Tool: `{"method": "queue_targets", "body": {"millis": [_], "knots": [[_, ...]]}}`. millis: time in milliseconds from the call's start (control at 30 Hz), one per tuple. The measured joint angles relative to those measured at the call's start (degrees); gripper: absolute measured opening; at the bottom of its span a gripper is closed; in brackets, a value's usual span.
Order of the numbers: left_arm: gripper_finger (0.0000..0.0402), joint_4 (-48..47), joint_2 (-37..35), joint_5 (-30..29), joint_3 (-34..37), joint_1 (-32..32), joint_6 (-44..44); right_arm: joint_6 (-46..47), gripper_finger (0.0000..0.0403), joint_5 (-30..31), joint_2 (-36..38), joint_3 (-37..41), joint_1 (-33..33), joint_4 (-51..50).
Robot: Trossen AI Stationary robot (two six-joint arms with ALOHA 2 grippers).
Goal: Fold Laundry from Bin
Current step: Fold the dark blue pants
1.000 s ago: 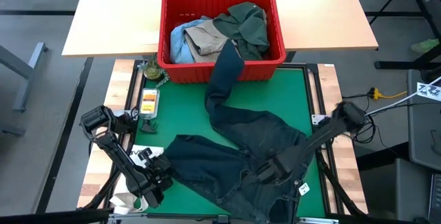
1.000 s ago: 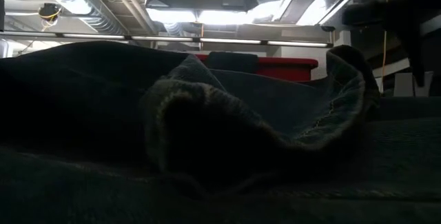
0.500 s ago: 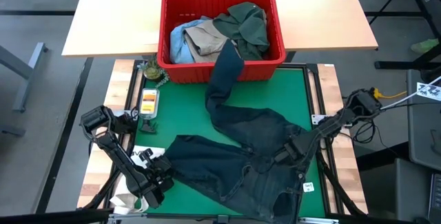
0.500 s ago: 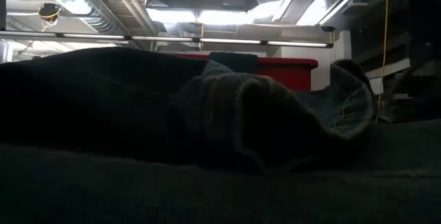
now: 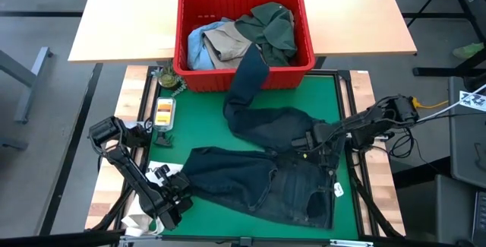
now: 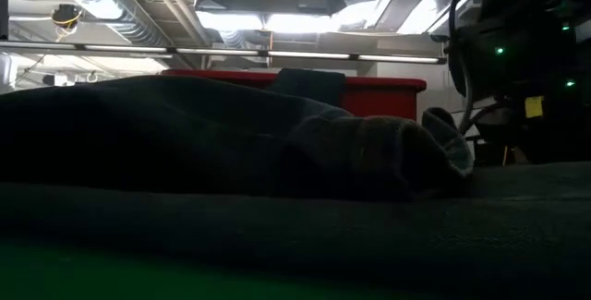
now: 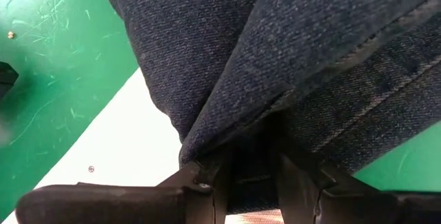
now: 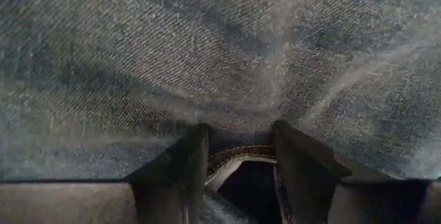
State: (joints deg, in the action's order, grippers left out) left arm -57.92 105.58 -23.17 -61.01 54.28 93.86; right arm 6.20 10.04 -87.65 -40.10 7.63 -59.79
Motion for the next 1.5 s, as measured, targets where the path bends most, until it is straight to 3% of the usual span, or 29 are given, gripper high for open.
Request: {"method": "queue_targets", "body": {"millis": [333, 500, 633, 767, 967, 1100, 1500], "knots": [[0.0094, 0.40, 0.00, -0.12, 0.02, 0.00, -0.02, 0.61, 0.0168, -0.04, 9.67, -4.94, -0.54, -8.48], [0.0094, 0.51, 0.00, -0.10, 0.02, 0.00, -0.02, 1.10, 0.0168, -0.02, 13.82, -9.87, 1.23, -6.12], [0.0094, 0.68, 0.00, -0.12, 0.04, 0.00, 0.04, 1.06, 0.0168, 0.09, 14.53, -12.99, 6.21, 2.19], [0.0094, 1.11, 0.00, -0.23, 0.04, 0.00, 0.07, 0.47, 0.0168, 0.13, 13.92, -13.40, 12.79, 19.98], [0.0094, 1.62, 0.00, -0.82, 0.09, 0.06, 0.10, -8.97, 0.0168, 3.99, 10.18, -13.49, 21.42, 41.15], [0.0094, 1.74, 0.00, -1.35, 0.09, 0.04, 0.11, -14.09, 0.0168, 8.63, 5.51, -13.49, 25.20, 47.06], [0.0094, 1.75, 0.00, -1.70, 0.09, 0.04, 0.11, -23.39, 0.0168, 5.32, -7.26, -13.44, 26.48, 55.35]]}}
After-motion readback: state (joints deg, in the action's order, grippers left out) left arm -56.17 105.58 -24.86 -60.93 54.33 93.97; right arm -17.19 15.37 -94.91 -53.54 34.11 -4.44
